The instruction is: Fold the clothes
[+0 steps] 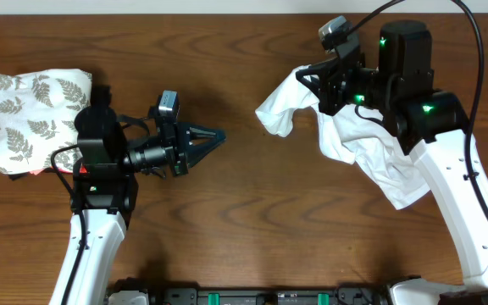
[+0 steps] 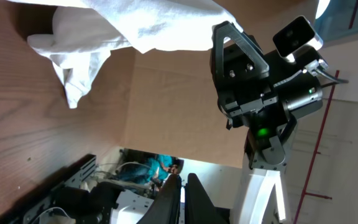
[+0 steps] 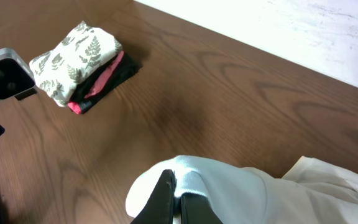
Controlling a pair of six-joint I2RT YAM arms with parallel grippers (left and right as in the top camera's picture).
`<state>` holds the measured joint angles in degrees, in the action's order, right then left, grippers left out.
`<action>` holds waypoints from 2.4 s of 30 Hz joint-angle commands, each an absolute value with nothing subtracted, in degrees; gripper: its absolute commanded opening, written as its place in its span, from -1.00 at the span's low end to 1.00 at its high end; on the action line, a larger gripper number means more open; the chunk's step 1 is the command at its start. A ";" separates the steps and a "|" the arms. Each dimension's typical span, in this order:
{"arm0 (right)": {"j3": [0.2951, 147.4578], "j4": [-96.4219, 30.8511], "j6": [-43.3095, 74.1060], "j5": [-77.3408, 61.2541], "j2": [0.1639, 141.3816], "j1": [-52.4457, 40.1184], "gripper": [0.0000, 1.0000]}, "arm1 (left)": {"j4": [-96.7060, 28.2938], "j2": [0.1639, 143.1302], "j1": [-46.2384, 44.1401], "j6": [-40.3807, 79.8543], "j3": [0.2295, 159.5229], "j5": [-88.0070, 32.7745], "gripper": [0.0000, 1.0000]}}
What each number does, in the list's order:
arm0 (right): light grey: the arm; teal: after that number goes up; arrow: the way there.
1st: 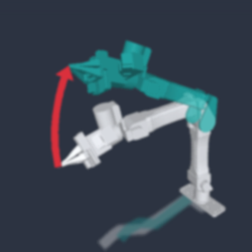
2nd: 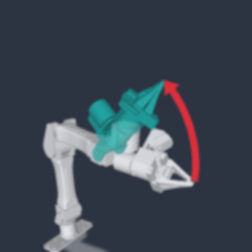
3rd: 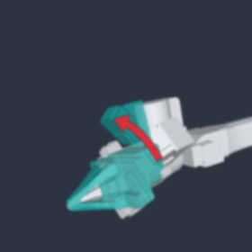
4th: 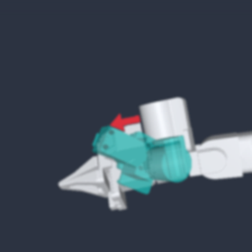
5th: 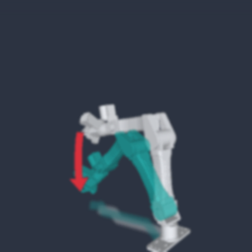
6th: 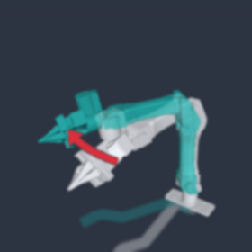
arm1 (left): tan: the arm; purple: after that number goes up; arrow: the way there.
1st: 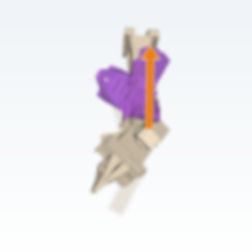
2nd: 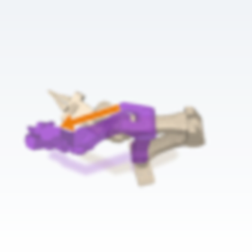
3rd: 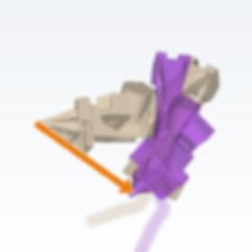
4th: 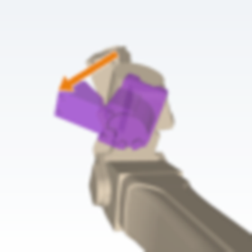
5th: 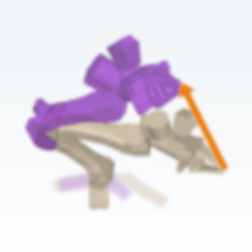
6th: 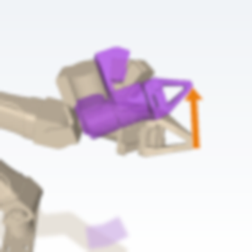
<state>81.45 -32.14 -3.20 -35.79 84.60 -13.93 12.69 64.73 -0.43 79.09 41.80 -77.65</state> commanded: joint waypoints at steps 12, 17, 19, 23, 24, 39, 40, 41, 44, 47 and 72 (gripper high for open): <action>81.54 -32.16 -3.92 -36.29 83.11 -13.30 -0.98 | 15.84 64.18 -0.12 79.35 42.24 -78.63 -0.88; 81.54 -32.27 -3.92 -36.29 83.11 -13.30 -0.98 | 15.86 64.18 -0.12 78.04 42.24 -78.63 -0.88; 81.54 -32.40 -3.92 -36.29 83.07 -13.30 -0.98 | 16.29 64.18 -0.12 77.38 42.24 -78.28 -0.88; 81.54 -32.40 -3.92 -36.29 83.02 -13.30 -0.98 | 16.91 64.18 -0.12 73.89 42.24 -75.72 -0.89; 81.54 -32.42 -3.92 -36.29 82.98 -13.30 -0.98 | 16.86 64.18 -0.12 72.31 42.24 -74.43 -0.88; 81.54 -32.40 -3.86 -36.42 80.84 -13.30 -0.98 | -5.21 64.69 -10.48 28.03 42.24 -26.68 -0.88; 81.54 -32.38 -3.49 -36.73 80.77 -13.30 -0.98 | -4.67 64.75 -12.14 26.24 42.24 -24.36 -0.88; 81.54 -32.36 -3.03 -37.17 80.77 -13.30 -0.98 | -3.88 64.86 -13.80 24.47 42.24 -21.98 -0.88; 81.54 -32.32 -2.15 -40.75 80.77 -13.30 -0.98 | -0.38 65.43 -18.92 18.13 42.24 -15.55 -0.88; 81.54 -31.94 -1.69 -42.96 80.73 -13.30 -0.98 | 3.22 67.16 -23.20 14.13 42.24 -10.96 -0.88; 81.54 -30.26 -1.32 -45.06 80.36 -11.49 -0.98 | 14.59 83.48 -30.83 13.13 42.24 -14.33 -0.48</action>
